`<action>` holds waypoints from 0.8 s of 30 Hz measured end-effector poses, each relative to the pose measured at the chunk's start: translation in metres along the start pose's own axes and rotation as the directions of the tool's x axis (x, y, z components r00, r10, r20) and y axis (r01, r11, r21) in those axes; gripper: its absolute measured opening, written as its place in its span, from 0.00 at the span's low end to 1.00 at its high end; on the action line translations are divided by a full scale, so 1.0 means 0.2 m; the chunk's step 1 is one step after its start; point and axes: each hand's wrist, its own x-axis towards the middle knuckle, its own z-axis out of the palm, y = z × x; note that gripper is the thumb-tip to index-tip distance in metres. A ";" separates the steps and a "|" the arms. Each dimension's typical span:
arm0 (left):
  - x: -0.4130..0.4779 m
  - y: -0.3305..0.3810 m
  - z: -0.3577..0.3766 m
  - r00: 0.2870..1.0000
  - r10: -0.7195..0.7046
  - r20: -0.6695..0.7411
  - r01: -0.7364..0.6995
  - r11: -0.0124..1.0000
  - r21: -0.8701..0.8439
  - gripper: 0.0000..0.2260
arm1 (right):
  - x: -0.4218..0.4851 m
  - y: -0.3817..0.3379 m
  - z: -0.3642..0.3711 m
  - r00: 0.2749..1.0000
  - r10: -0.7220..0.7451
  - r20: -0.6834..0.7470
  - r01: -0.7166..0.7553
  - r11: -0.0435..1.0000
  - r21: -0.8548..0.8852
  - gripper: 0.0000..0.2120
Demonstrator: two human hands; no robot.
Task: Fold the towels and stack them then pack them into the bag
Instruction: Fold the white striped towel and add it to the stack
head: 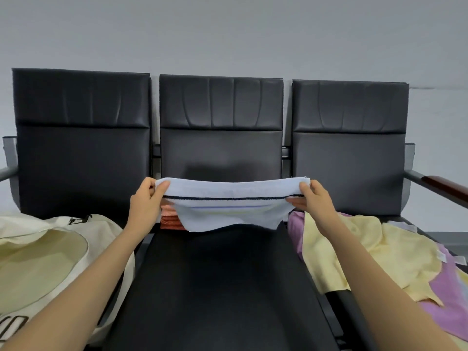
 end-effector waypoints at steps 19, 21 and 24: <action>-0.26 -0.47 0.15 0.649 -0.593 0.477 0.384 0.796 0.467 0.15 | -0.22 0.45 -0.06 0.762 0.627 0.160 -0.463 0.701 -0.542 0.10; -0.24 -0.50 0.18 0.700 -0.587 0.407 0.405 0.796 0.450 0.15 | -0.20 0.48 -0.06 0.808 0.578 0.118 -0.449 0.732 -0.512 0.07; -0.18 -0.55 0.21 0.774 -0.548 0.317 0.445 0.827 0.345 0.15 | -0.13 0.52 -0.04 0.877 0.479 0.047 -0.382 0.752 -0.537 0.07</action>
